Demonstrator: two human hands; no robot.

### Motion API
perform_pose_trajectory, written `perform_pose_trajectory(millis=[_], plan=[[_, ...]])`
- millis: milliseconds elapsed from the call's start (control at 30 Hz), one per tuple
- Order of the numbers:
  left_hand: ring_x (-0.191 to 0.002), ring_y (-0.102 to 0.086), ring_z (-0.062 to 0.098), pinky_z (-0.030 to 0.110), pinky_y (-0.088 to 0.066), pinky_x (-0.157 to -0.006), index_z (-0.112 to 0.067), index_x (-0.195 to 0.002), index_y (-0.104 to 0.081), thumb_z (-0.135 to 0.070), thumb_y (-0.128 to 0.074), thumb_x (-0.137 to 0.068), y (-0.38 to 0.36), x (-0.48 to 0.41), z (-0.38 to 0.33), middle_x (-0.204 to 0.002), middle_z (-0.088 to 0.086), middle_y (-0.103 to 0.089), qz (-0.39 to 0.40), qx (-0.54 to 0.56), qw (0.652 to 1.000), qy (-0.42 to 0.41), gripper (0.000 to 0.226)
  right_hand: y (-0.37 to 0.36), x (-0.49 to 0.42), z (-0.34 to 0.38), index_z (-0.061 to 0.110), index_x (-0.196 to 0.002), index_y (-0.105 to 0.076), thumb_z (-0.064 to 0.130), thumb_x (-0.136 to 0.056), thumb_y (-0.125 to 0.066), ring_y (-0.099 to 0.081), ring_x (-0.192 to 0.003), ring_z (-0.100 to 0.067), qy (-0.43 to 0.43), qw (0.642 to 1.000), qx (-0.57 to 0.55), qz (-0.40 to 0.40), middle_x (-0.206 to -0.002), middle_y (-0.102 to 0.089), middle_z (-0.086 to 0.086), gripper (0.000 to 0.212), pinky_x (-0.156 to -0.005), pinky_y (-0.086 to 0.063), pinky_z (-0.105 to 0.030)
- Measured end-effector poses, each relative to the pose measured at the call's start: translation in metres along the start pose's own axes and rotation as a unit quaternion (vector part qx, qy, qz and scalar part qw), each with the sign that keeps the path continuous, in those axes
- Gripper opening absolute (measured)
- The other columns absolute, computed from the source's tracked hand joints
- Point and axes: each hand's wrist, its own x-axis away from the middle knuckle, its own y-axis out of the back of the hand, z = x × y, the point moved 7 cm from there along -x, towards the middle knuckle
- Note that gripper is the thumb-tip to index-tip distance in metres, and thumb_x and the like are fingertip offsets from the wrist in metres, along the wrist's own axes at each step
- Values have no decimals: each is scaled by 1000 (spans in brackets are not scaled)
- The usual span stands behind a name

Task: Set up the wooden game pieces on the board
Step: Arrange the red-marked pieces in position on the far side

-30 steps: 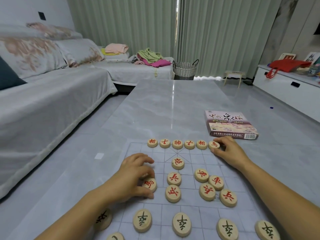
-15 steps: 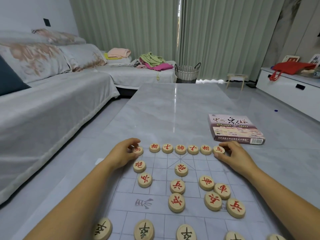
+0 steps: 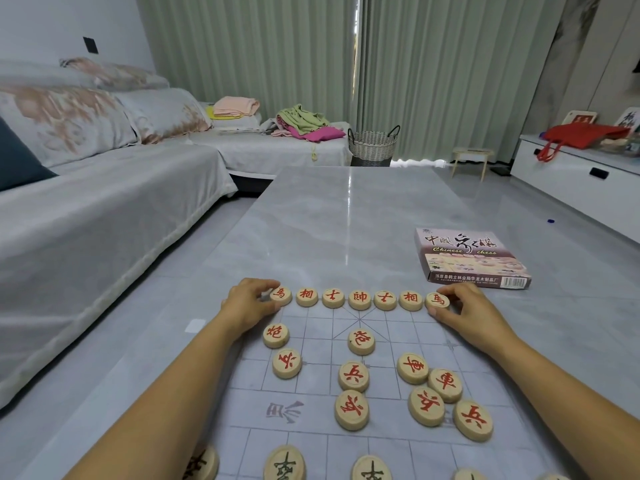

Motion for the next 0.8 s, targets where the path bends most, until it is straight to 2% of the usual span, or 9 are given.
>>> perform_pose_trajectory(millis=[67, 200, 600, 800], plan=[[-124, -43, 25, 45, -36, -107, -26, -126, -52, -28, -73, -76, -2, -1, 1, -132, 5, -47, -9, -7, 1000, 9, 54, 0, 0, 0, 12, -115, -57, 29, -81, -68, -47, -98, -12, 0, 1000, 0, 0, -107, -46, 4, 39, -84, -39, -25], [-122, -45, 22, 40, -37, -102, -24, -114, -58, -36, -69, -79, 0, 1, -2, -131, 2, -49, -57, -50, 997, 13, 39, 0, 1, 2, 13, -115, -57, 29, -82, -67, -47, -99, -13, -2, 1000, 1, 2, -107, -46, 5, 38, -85, -40, -26], [-122, -43, 24, 38, -34, -95, -25, -114, -58, -41, -67, -79, 0, 5, -7, -131, 3, -51, -90, -78, 993, 13, 39, 0, 0, 2, 12, -115, -58, 27, -81, -68, -49, -103, -15, -2, 1000, -4, 4, -108, -46, 3, 38, -89, -41, -28], [-120, -46, 25, 40, -35, -95, -24, -112, -59, -41, -68, -78, 1, 6, -5, -130, 3, -53, -99, -76, 992, 14, 39, -1, -1, 3, 11, -119, -56, 27, -83, -66, -49, -110, -20, -6, 1000, -3, 5, -121, -51, -7, 41, -95, -41, -31]])
